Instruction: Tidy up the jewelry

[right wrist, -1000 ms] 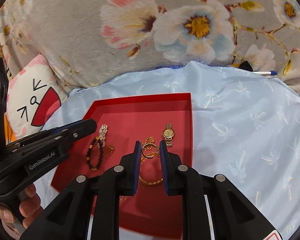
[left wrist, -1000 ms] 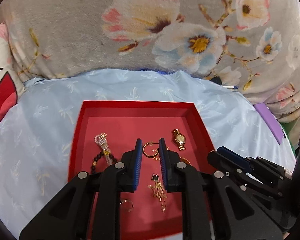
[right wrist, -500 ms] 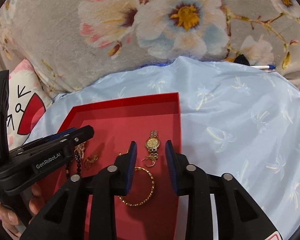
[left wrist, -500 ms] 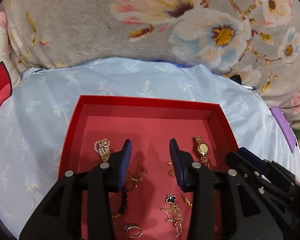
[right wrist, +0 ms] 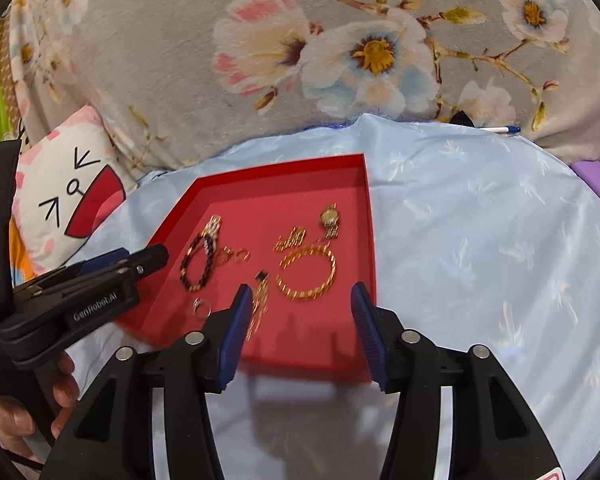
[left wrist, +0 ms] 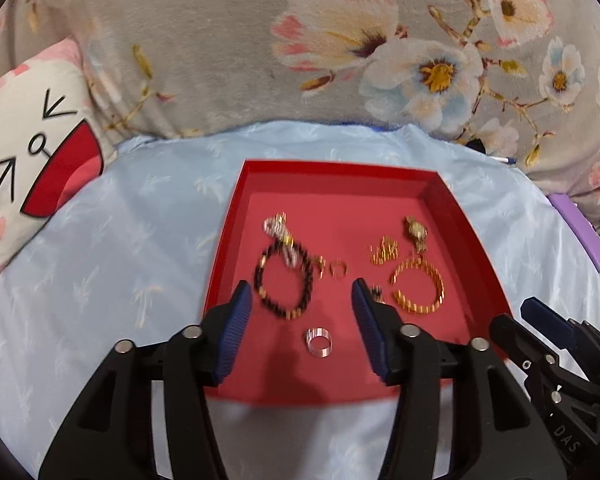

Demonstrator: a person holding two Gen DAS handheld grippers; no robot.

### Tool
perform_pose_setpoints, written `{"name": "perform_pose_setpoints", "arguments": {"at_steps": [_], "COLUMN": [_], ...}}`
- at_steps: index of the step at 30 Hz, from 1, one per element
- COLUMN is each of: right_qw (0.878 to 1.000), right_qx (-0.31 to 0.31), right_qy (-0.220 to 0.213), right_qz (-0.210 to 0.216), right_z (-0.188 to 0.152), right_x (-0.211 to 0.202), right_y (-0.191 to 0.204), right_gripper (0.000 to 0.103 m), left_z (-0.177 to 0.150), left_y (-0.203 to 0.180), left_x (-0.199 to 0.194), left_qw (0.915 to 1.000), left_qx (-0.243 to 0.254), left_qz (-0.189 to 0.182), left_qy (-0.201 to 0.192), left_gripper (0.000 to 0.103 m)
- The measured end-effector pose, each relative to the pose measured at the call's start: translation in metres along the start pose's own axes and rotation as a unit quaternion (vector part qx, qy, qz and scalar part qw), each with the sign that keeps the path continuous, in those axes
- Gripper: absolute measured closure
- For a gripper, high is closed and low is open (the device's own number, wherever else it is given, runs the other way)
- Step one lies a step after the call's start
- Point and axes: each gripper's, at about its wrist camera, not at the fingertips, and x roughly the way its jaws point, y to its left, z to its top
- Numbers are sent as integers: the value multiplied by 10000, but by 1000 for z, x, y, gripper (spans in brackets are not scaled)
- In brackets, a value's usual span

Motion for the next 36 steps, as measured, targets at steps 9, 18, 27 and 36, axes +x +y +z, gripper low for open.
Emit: {"name": "perform_pose_setpoints", "arguments": {"at_steps": [9,18,27,36], "right_qw": [9988,9962,9961,9950], "right_qx": [-185,-239,-155,-173], "right_qy": [113,51,29,105], "right_qz": [-430,-831,-873,-975], "right_z": [-52,-78,-83,-84], "right_x": [-18,-27,-27,-22], "right_y": [18,21,17,17], "right_gripper": [41,34,33,28], "left_z": [-61,-97,-106,-107], "left_y": [2,0,-2,-6], "left_x": [-21,-34,-33,-31], "left_qw": [9995,9987,9989,9987], "left_qx": [-33,83,9,88], "left_qz": [265,508,470,498], "left_qy": [147,63,27,67], "left_gripper": [49,49,49,45]}}
